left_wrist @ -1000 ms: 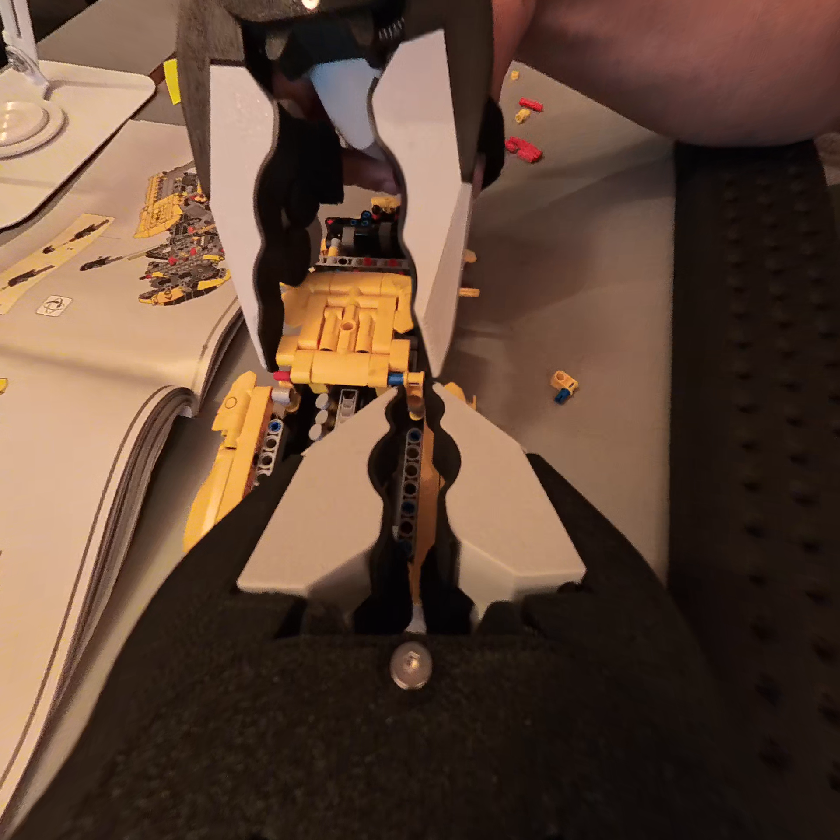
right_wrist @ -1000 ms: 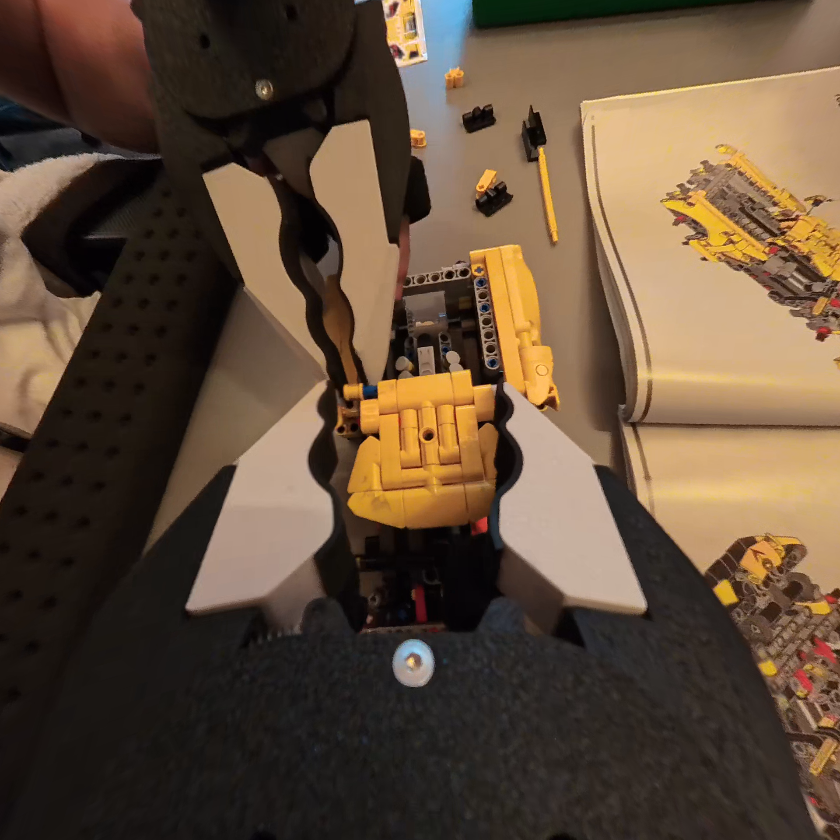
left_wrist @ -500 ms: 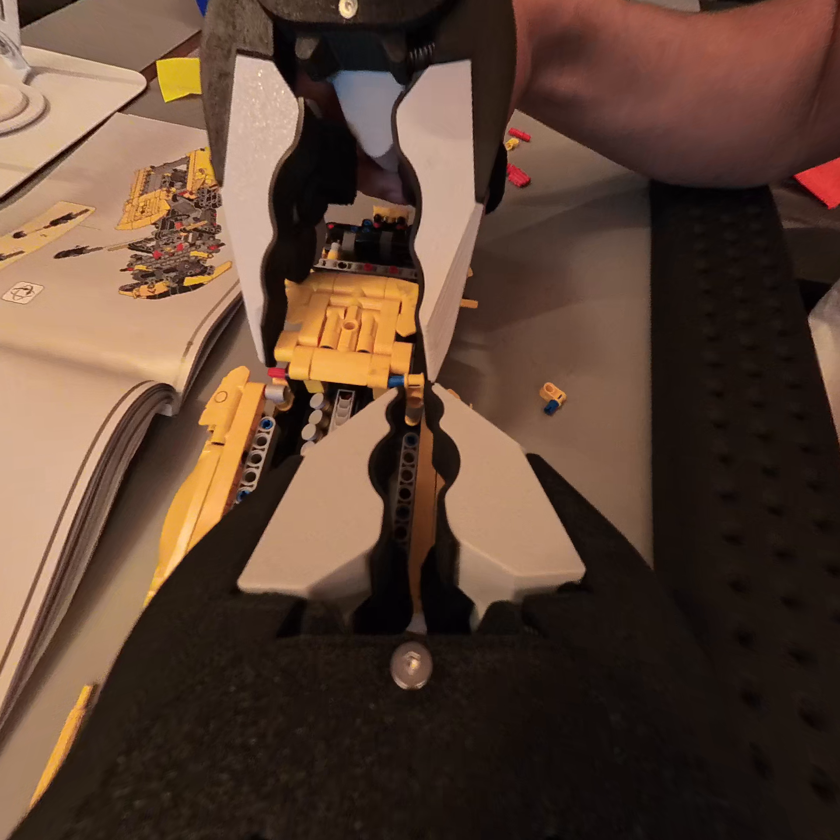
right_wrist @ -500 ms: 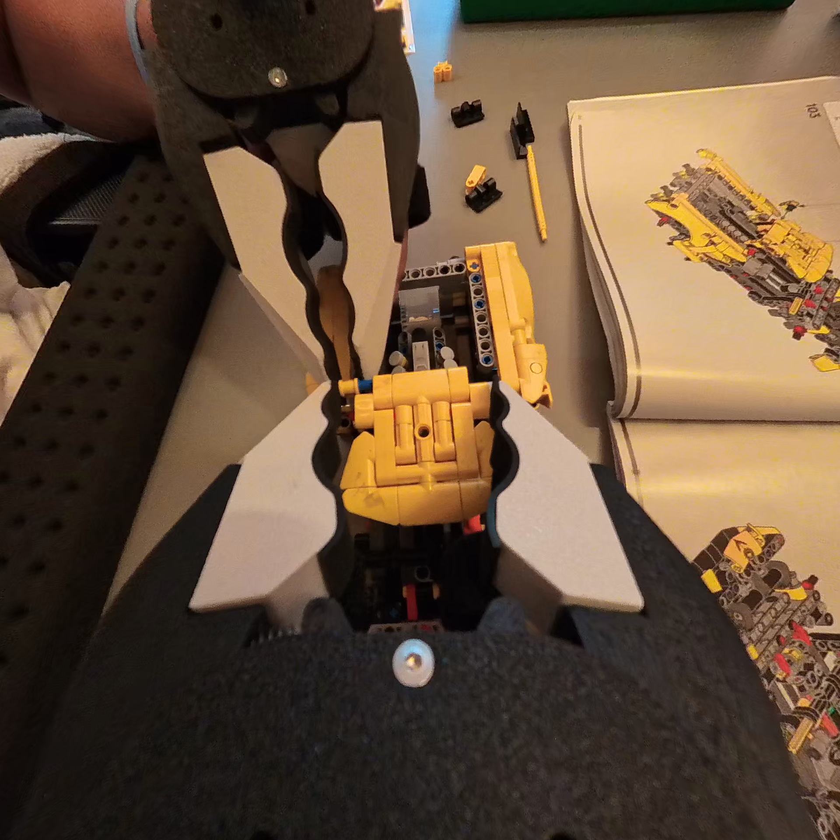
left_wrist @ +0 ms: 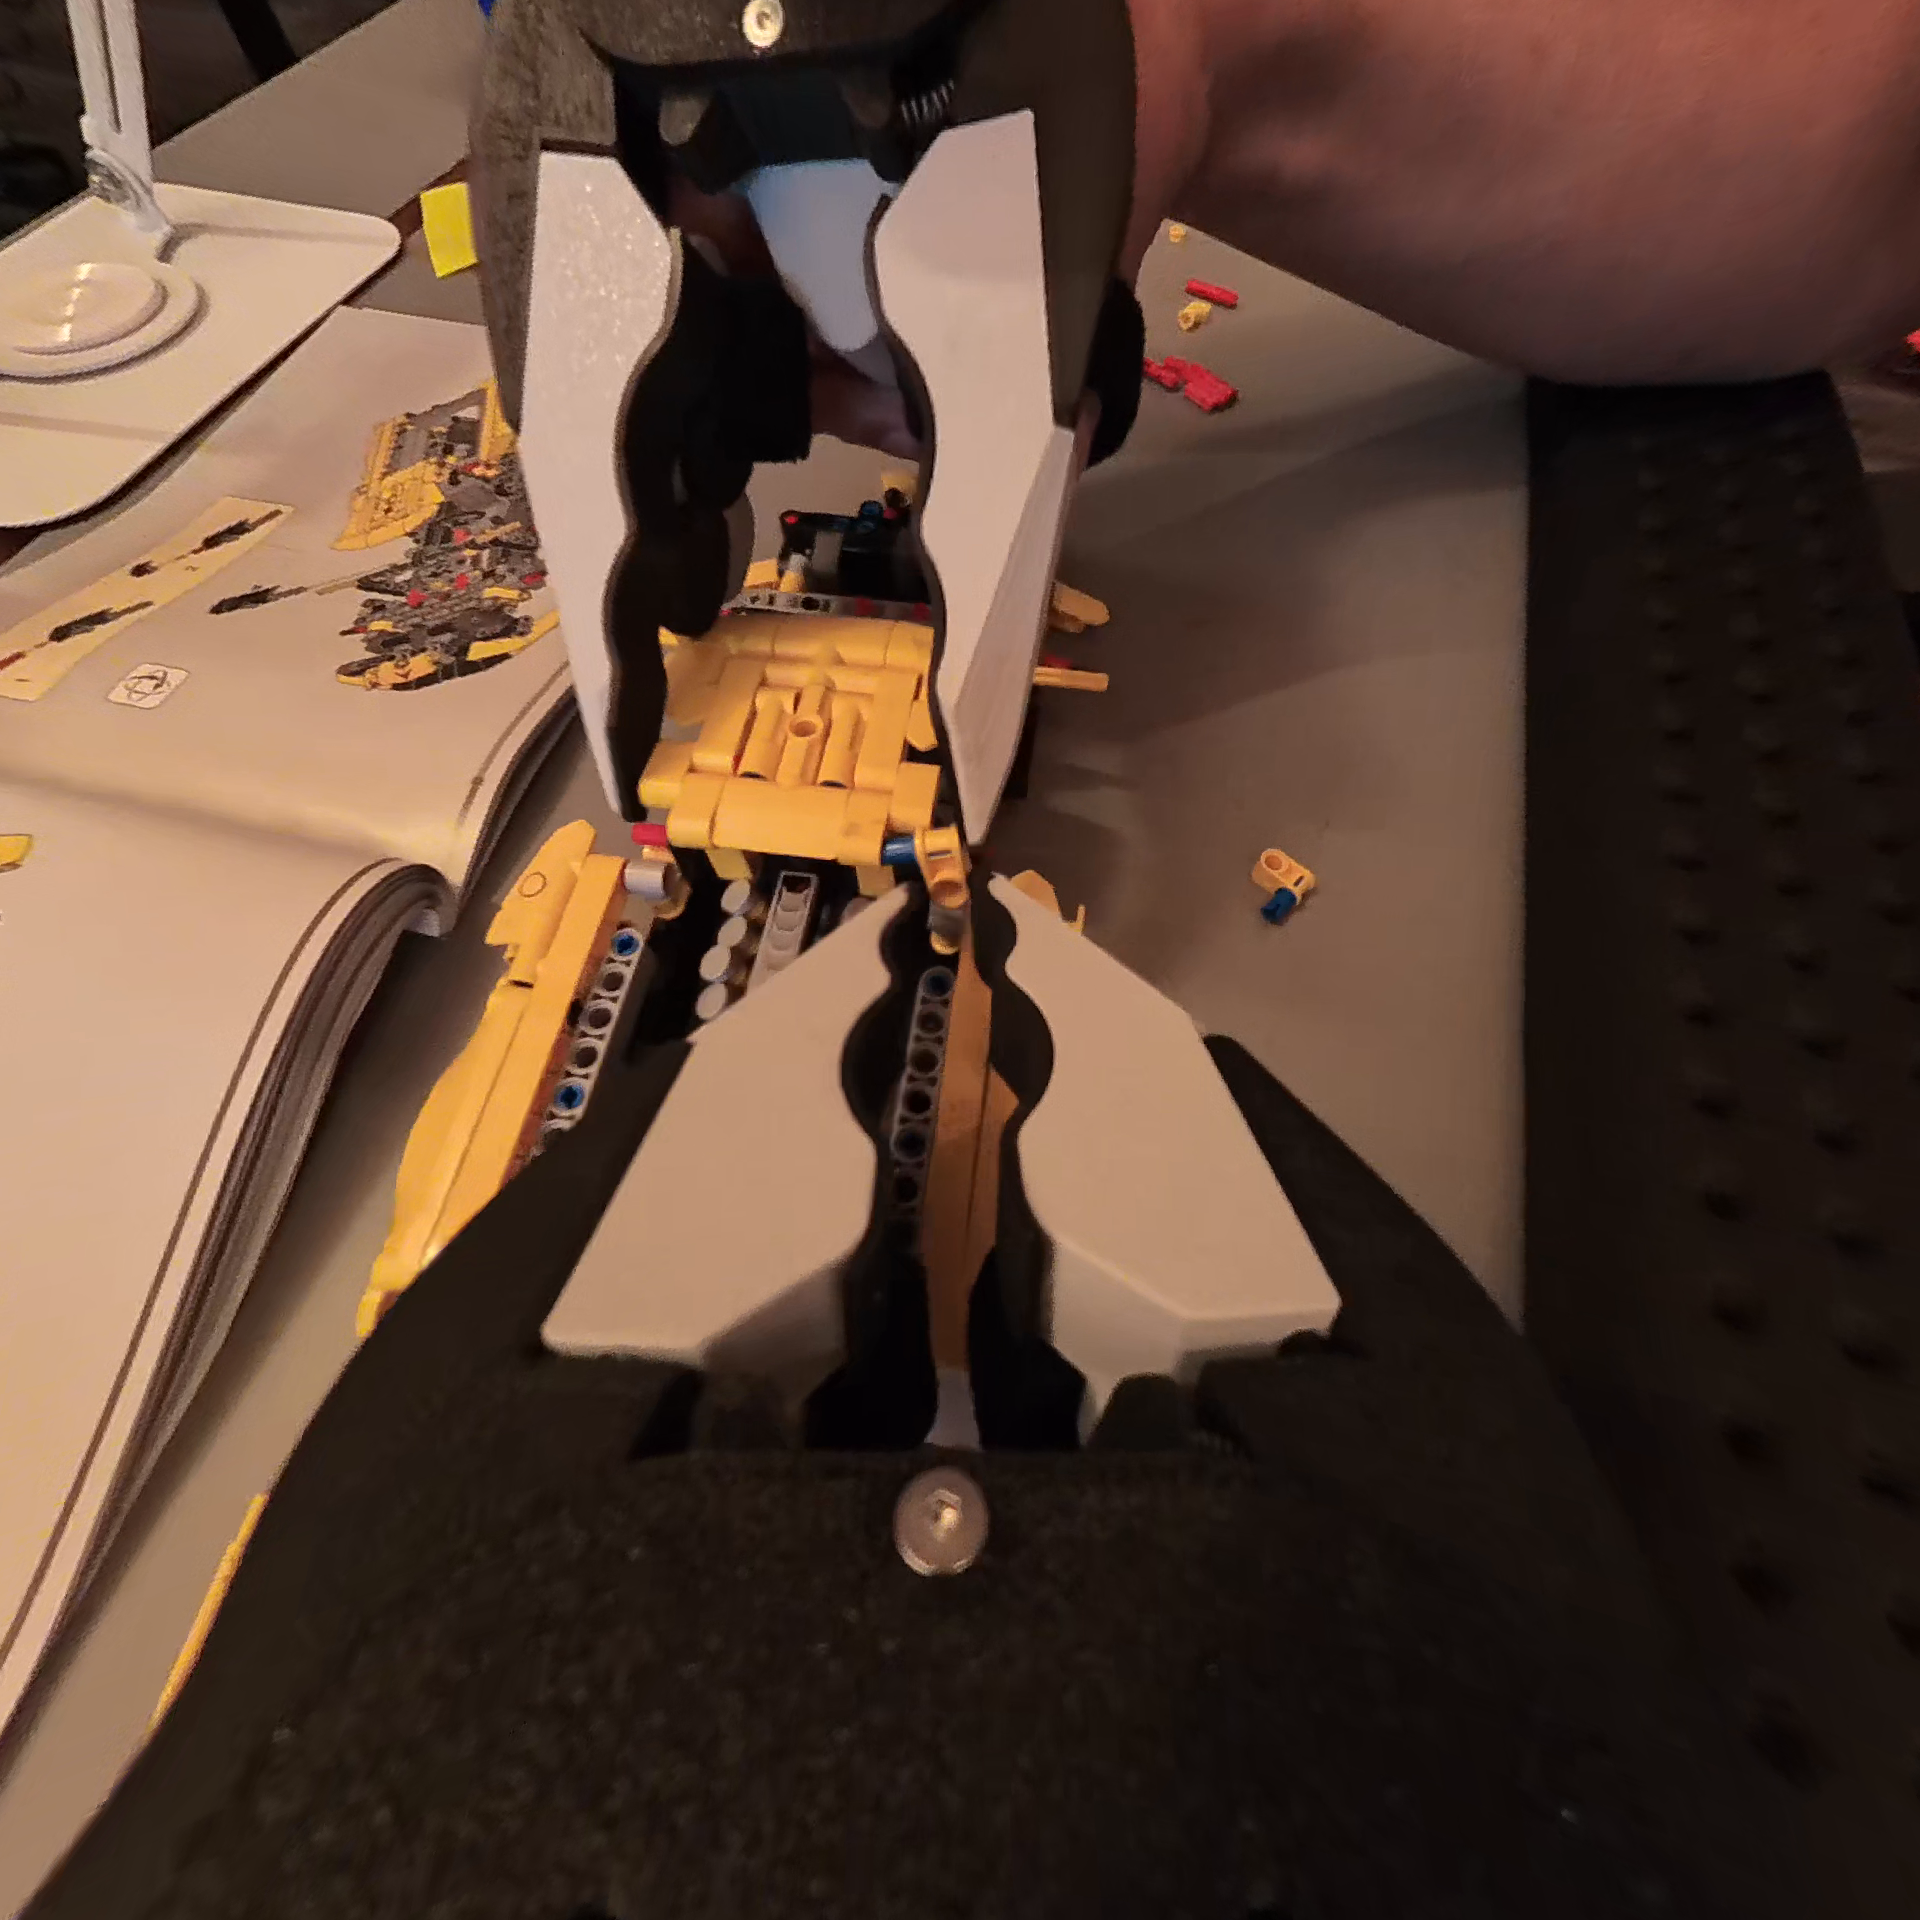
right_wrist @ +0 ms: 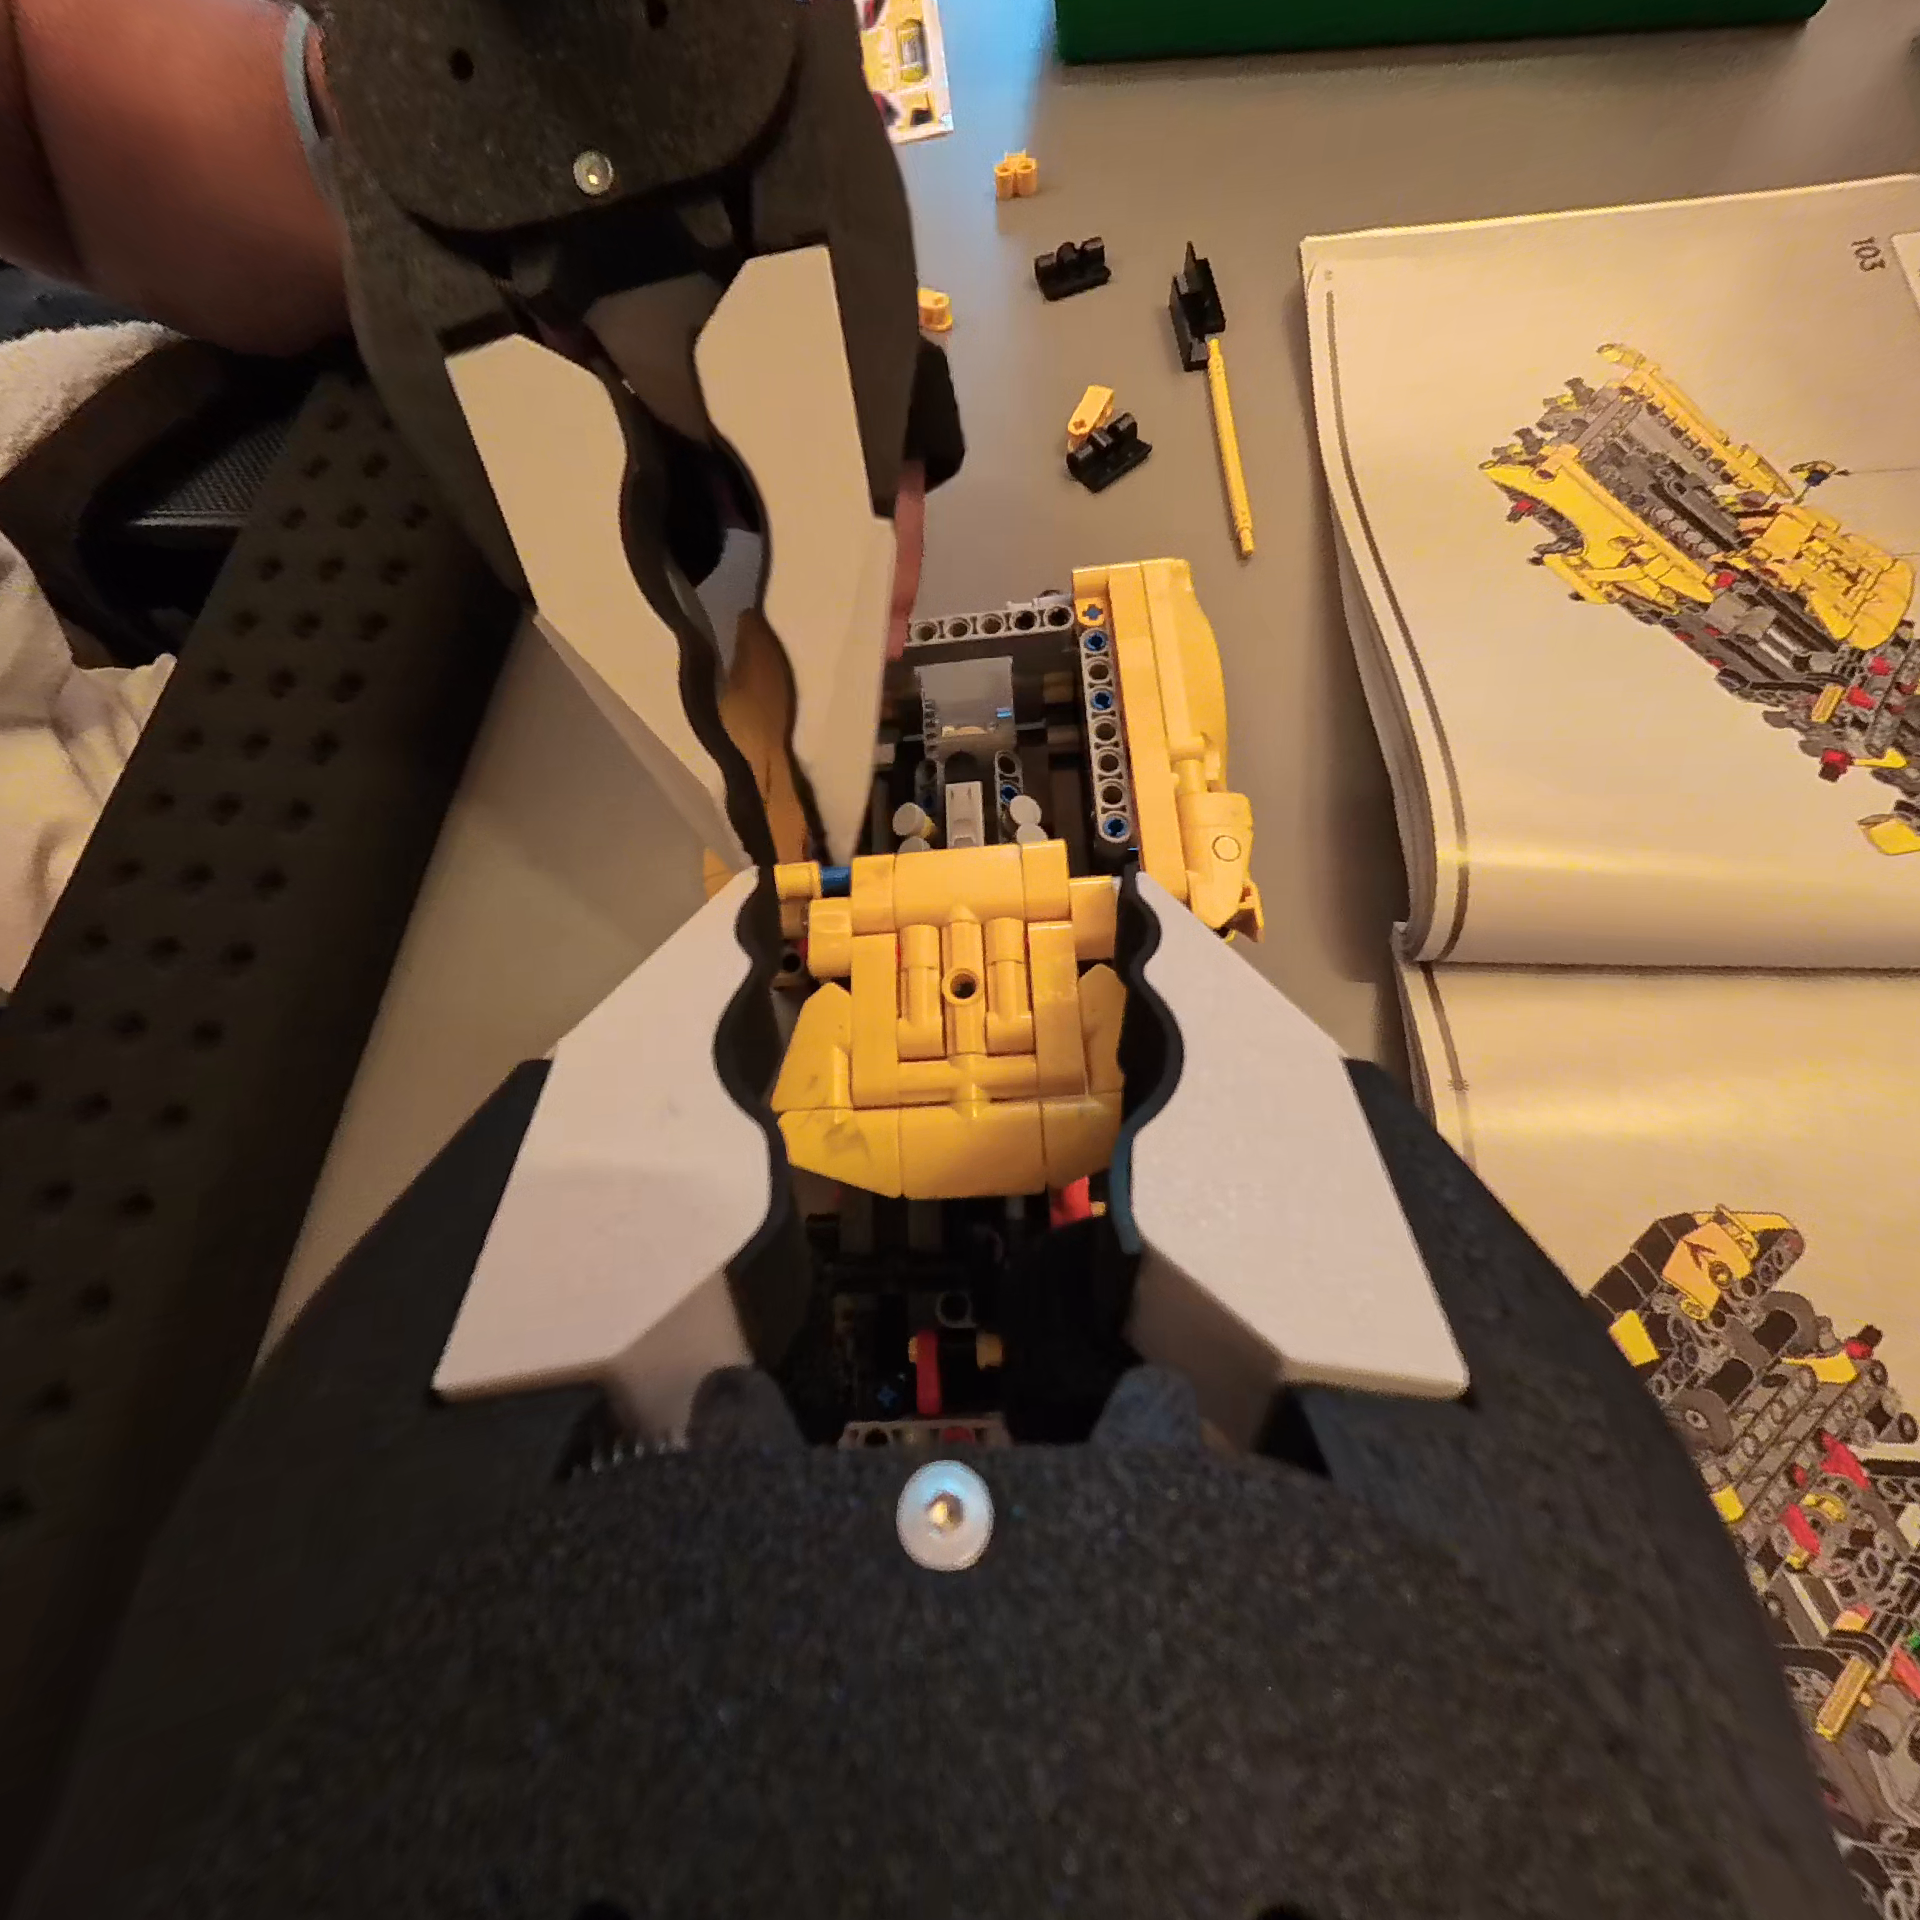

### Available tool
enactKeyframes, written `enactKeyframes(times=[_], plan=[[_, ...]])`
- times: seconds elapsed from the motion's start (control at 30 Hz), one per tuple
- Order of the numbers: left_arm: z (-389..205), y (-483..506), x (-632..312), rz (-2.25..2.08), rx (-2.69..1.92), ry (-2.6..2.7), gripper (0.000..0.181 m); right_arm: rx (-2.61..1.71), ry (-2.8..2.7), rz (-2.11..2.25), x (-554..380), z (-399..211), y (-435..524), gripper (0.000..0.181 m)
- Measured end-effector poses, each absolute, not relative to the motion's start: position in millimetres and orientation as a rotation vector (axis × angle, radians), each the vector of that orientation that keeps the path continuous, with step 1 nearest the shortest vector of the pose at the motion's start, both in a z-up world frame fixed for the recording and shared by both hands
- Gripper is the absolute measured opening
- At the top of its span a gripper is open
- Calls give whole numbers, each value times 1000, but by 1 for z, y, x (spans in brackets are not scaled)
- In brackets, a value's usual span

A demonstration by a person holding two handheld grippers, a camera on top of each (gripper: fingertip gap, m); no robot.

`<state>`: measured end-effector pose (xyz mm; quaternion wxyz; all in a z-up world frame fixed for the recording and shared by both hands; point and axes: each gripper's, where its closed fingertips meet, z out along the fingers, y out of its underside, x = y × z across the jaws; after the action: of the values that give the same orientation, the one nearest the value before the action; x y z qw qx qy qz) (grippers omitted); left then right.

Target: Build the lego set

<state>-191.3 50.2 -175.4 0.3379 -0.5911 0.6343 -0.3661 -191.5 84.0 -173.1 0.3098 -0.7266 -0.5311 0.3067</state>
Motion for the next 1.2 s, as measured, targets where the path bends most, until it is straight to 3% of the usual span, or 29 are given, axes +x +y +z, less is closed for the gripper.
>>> enactKeyframes(times=[1.2], plan=[[-179, 54, -190, -1059, -1608, 1753, 6, -1876, -1402, 740, -195, -175, 89, 66]])
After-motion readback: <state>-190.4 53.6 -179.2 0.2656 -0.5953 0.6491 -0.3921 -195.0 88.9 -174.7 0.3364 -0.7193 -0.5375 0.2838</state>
